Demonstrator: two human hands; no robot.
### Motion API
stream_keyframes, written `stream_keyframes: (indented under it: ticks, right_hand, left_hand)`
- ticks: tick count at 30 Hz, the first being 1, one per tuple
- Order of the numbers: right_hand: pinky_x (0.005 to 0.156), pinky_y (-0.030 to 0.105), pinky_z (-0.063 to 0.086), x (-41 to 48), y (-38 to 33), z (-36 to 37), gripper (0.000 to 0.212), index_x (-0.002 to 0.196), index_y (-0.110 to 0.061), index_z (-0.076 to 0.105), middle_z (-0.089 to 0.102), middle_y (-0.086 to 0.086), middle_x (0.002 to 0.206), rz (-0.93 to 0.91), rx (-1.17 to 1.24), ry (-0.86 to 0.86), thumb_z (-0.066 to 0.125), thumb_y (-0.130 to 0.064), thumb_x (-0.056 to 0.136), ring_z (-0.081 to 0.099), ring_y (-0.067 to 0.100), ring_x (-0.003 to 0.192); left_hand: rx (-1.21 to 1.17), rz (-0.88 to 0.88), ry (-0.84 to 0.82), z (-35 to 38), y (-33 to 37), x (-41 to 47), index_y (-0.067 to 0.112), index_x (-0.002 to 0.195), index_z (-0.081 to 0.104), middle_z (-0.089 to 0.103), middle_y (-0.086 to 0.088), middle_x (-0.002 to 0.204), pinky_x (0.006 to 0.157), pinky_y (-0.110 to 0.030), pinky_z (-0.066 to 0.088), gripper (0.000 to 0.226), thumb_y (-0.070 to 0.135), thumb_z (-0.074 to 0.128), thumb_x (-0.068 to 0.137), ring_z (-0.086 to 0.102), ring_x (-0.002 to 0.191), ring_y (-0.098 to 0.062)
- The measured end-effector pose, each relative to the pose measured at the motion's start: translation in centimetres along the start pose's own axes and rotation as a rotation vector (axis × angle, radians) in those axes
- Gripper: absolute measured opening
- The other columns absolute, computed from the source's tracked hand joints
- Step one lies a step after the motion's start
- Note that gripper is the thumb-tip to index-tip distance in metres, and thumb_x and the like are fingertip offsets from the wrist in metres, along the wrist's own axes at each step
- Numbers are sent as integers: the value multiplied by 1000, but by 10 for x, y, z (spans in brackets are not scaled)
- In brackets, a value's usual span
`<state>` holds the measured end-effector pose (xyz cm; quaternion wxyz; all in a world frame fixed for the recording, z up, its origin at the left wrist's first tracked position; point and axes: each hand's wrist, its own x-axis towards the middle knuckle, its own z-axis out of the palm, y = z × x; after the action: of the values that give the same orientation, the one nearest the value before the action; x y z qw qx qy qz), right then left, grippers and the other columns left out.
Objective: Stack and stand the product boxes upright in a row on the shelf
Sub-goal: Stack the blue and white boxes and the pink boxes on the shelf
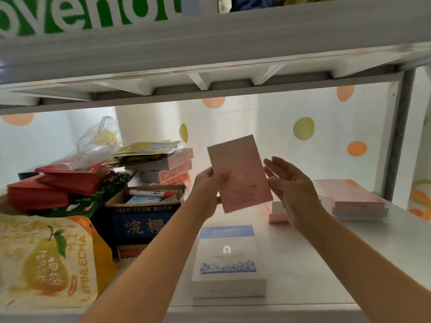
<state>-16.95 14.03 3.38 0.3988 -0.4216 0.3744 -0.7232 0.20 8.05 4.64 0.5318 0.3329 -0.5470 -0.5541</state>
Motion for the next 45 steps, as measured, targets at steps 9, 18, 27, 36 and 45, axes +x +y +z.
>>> stream_keyframes:
  ticks: [9, 18, 27, 36, 45]
  right_hand:
    - [78, 42, 59, -55, -26, -18, 53, 136, -34, 50, 70, -3, 120, -94, -327, -87, 70, -19, 88, 70, 23, 104]
    - [76, 47, 58, -57, -33, -25, 49, 129, -30, 59, 77, -2, 100, -78, -195, -26, 63, -1, 90, 74, 25, 88]
    - [80, 52, 58, -57, -39, -27, 49, 130, -30, 59, 77, 0, 103, -103, -185, -28, 64, -3, 90, 72, 32, 95]
    - [83, 48, 57, -54, -42, -30, 49, 132, -32, 57, 77, -2, 102, -99, -255, -54, 62, -6, 91, 73, 26, 93]
    - [66, 34, 59, -61, -46, -68, 27, 118, -14, 68, 78, 3, 88, 51, -418, 93, 64, -11, 91, 75, 18, 75]
  left_hand:
    - [-59, 81, -97, 13, -3, -67, 12, 119, 65, 73, -10, 108, 74, -47, 59, 28, 11, 63, 92, 71, 88, -28]
    - [156, 37, -110, 20, 6, -78, 9, 123, 59, 74, -11, 105, 74, -44, 62, 38, 7, 69, 87, 73, 91, -30]
    - [143, 47, -91, 27, 10, -78, 12, 117, 62, 74, -9, 103, 69, -40, 62, 33, 5, 69, 86, 73, 87, -27]
    - [134, 42, -73, 30, 13, -77, 12, 118, 61, 74, -11, 106, 77, -48, 61, 35, 6, 70, 86, 72, 91, -30]
    - [370, -57, -204, 57, 1, -73, 13, 125, 50, 69, -10, 109, 66, -37, 62, 38, 14, 66, 91, 72, 90, -24]
